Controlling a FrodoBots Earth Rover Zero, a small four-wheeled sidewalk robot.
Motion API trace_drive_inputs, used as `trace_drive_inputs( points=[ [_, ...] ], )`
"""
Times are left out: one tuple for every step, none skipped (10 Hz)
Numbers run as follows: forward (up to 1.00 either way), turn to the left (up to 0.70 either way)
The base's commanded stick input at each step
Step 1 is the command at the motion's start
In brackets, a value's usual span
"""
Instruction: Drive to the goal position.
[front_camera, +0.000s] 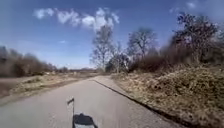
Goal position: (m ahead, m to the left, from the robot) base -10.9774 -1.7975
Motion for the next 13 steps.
trace_drive_inputs(
  points=[
    [1.0, 0.27],
    [1.0, 0.27],
    [1.0, 0.27],
    [1.0, 0.27],
    [1.0, 0.27],
    [1.0, 0.27],
    [1.0, 0.27],
    [1.0, 0.27],
    [1.0, 0.27],
    [1.0, 0.27],
    [1.0, 0.11],
    [1.0, 0.0],
    [1.0, 0.0]
  ],
)
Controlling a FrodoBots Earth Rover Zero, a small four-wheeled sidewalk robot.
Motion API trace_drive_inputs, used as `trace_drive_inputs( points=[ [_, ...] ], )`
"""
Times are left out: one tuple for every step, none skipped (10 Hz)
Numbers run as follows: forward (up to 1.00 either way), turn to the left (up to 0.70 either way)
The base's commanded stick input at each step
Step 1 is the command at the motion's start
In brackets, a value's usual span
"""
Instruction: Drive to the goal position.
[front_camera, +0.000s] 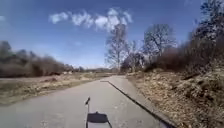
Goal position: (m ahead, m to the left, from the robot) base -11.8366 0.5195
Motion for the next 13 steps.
trace_drive_inputs(
  points=[
    [1.0, 0.01],
    [1.0, 0.1],
    [1.0, 0.18],
    [1.0, 0.27],
    [1.0, 0.12],
    [1.0, 0.0],
    [1.0, 0.0],
    [1.0, 0.0],
    [1.0, 0.0],
    [1.0, 0.0],
    [1.0, 0.0],
    [1.0, 0.0],
    [1.0, 0.0]
  ],
)
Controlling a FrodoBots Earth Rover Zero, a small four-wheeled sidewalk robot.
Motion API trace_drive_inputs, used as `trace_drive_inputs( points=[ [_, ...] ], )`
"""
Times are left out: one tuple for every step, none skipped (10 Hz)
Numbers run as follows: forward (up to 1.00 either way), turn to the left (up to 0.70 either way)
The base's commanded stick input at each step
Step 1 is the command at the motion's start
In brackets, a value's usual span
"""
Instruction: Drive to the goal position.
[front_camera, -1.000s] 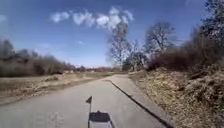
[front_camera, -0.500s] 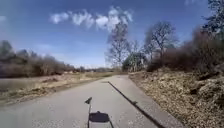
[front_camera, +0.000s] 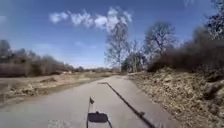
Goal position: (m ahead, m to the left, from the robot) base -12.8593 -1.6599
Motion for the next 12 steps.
trace_drive_inputs(
  points=[
    [1.0, 0.0],
    [1.0, 0.0],
    [1.0, 0.0],
    [1.0, 0.0],
    [1.0, 0.0],
    [1.0, 0.0],
    [1.0, 0.0],
    [1.0, 0.0],
    [1.0, 0.0],
    [1.0, 0.0],
    [1.0, 0.0],
    [1.0, 0.0]
  ],
)
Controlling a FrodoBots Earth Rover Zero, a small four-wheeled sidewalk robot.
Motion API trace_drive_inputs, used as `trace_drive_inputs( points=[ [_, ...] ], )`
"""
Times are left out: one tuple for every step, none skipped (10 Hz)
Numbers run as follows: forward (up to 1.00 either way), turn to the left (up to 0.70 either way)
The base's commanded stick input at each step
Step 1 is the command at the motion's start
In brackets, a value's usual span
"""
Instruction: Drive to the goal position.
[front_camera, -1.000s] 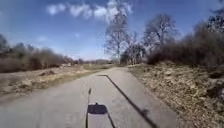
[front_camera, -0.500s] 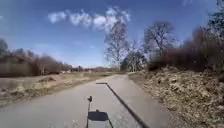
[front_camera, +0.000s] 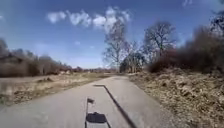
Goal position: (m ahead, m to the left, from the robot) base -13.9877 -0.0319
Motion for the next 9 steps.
trace_drive_inputs(
  points=[
    [1.0, 0.0],
    [1.0, 0.0],
    [1.0, 0.0],
    [1.0, 0.0],
    [1.0, 0.0],
    [1.0, 0.0],
    [1.0, 0.0],
    [1.0, 0.0],
    [1.0, 0.0]
  ],
)
